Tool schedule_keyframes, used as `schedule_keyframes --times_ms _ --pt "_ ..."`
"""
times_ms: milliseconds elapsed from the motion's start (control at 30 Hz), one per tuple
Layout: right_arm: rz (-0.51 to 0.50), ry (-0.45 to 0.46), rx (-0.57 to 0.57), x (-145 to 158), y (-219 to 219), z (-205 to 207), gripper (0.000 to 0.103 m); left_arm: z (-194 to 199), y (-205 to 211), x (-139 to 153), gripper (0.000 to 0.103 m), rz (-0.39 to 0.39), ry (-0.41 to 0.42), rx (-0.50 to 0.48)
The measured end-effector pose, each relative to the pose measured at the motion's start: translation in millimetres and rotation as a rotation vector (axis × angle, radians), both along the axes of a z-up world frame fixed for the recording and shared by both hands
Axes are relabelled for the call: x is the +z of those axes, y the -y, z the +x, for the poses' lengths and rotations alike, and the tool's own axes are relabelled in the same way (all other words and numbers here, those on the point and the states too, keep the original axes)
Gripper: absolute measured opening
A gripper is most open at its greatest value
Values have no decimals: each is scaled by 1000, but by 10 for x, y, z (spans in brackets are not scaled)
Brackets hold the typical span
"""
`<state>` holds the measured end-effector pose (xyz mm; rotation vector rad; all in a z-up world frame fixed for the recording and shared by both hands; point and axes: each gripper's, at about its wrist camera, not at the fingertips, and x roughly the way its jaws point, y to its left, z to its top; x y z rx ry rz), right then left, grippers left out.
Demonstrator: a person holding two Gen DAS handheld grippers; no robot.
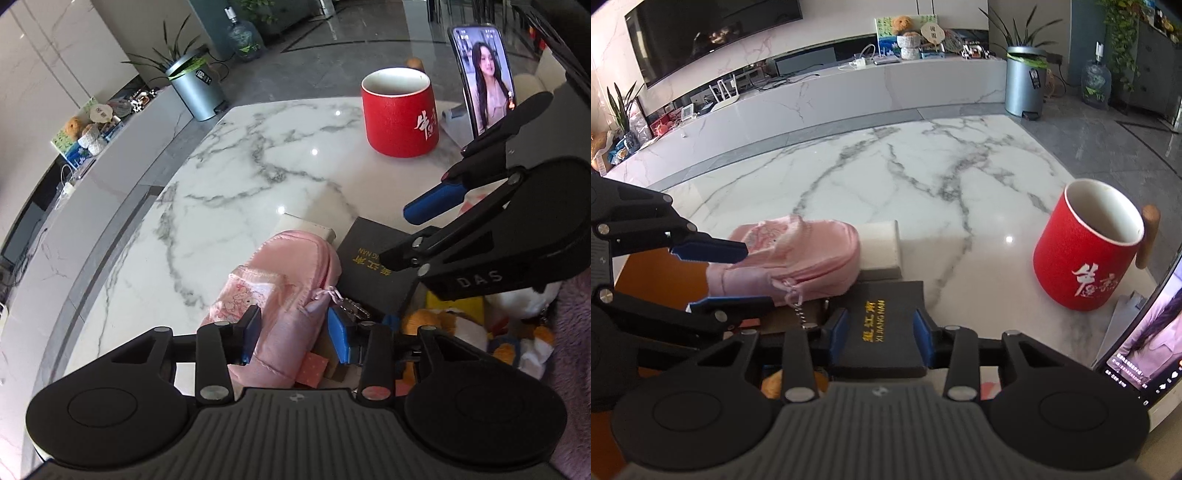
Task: Organize objects
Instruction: 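Reach the left tool to the pink backpack and close on it, then lift the pink backpack with the left tool over the orange box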
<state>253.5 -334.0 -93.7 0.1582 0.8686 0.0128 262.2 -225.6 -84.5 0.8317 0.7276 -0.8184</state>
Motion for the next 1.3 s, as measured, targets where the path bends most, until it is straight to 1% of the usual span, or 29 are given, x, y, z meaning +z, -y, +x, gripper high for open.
schedule_keyframes --times_ms 133,167,200,333,400,500,633,767,833,867,900,967,1000,1067,1200,1300 --pt "24 -24 4 -55 30 13 42 38 37 -75 47 30 -27 -7" --pt "26 -26 6 -63 29 13 42 44 46 -95 40 39 -30 -1" --pt "29 -28 7 -70 30 13 42 47 53 -111 37 46 -24 8" --pt "39 -32 13 -71 37 10 42 39 13 -81 29 6 -23 36" --pt "41 -32 17 -55 43 1 42 39 -39 -42 25 -31 -34 64" --pt "37 -32 20 -27 57 -8 42 49 -153 71 22 -107 -67 133" --pt "31 -41 28 -7 69 -18 42 77 -350 255 22 -225 -128 271" --pt "16 -63 32 0 64 -11 43 115 -538 381 21 -309 -164 415" --pt "19 -61 56 26 24 -18 48 132 -627 411 21 -345 -201 479" --pt "14 -61 63 37 0 -12 55 132 -674 415 21 -364 -216 501" --pt "4 -61 66 41 -19 -4 61 126 -714 425 21 -382 -223 523" --pt "-16 -65 62 63 -48 18 60 86 -778 451 21 -411 -207 549" --pt "-3 -63 69 86 -58 20 57 58 -816 478 21 -431 -200 557" --pt "47 -62 113 154 -131 -3 54 -3 -882 542 21 -465 -208 571" --pt "100 -51 246 272 -468 -180 54 -187 -1051 743 21 -534 -208 610" --pt "140 -65 328 260 -715 -313 54 -329 -1277 912 21 -624 -223 647"
